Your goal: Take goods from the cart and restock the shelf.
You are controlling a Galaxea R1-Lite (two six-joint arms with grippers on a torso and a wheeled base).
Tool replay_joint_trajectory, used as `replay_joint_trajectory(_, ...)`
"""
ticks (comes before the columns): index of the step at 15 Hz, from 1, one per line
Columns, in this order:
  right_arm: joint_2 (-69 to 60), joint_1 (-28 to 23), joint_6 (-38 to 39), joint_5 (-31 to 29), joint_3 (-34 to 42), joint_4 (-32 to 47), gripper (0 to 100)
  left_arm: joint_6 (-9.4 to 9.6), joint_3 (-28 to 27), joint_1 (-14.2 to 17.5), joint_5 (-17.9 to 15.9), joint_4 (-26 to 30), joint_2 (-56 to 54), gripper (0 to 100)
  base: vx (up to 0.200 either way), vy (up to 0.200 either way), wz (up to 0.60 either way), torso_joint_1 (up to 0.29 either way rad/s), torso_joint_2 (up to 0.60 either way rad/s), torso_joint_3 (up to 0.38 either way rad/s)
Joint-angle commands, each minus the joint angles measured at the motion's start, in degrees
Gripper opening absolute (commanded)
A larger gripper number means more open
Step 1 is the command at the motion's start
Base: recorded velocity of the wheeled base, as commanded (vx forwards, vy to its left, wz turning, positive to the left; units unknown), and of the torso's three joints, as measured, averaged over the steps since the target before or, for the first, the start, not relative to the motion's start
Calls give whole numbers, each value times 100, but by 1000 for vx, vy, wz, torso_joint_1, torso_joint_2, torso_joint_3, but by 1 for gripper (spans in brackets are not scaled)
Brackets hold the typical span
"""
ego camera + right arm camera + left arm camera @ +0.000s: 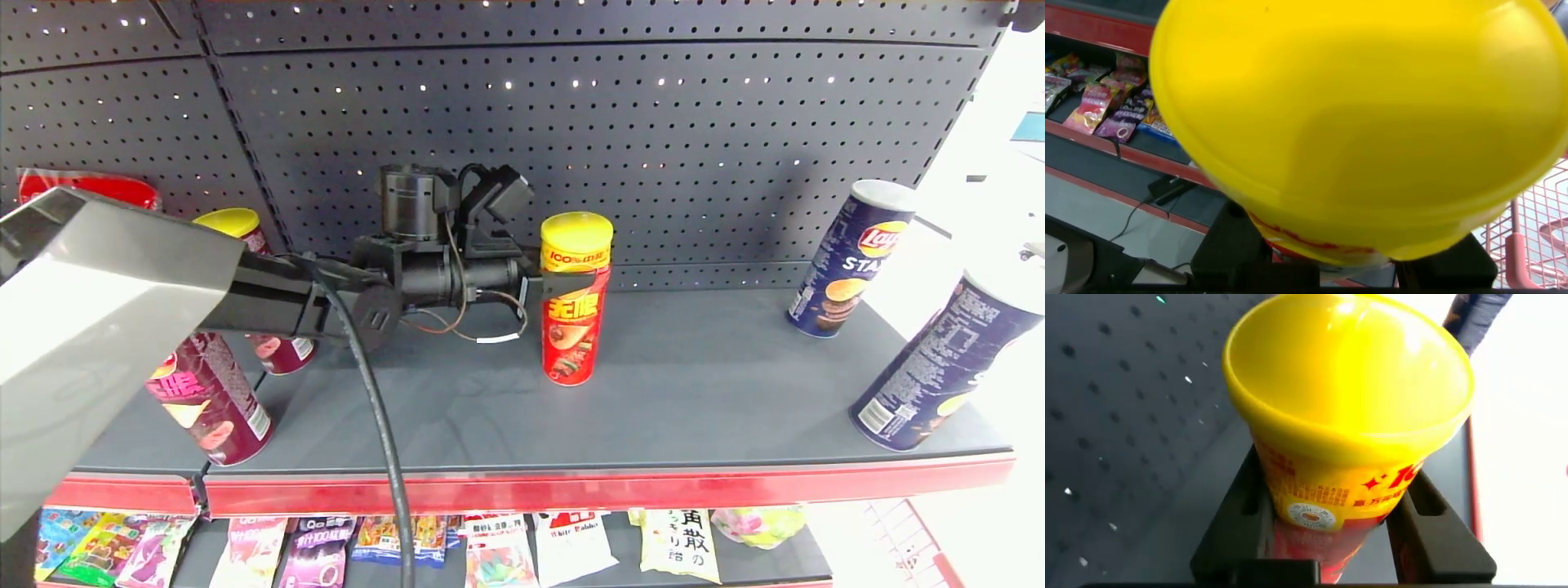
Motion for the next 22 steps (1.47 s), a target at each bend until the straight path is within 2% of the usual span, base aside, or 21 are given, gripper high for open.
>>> replay_joint_trajectory(1,9,1,-2,2,-3,1,0,6,831,24,-27,1,-757,0,0,0,0,0,0,0)
replay_joint_trajectory(4,9,1,-2,10,-3,1,0,6,1631,24,-18,-43,-1399,0,0,0,0,0,0,0)
replay_joint_trajectory(7,9,10,-2,10,-3,1,0,15,2132,7,-18,-245,-1610,0,0,0,0,0,0,0)
replay_joint_trajectory(9,9,1,-2,10,6,1,0,-20,2449,-64,26,-667,-1610,0,0,0,0,0,0,0)
replay_joint_trajectory(10,9,1,-2,10,-3,1,0,-64,2484,-116,43,-693,-1618,0,0,0,0,0,0,0)
replay_joint_trajectory(22,9,1,-2,10,-3,1,0,-82,2475,-266,167,-702,-1548,0,0,0,0,0,0,0)
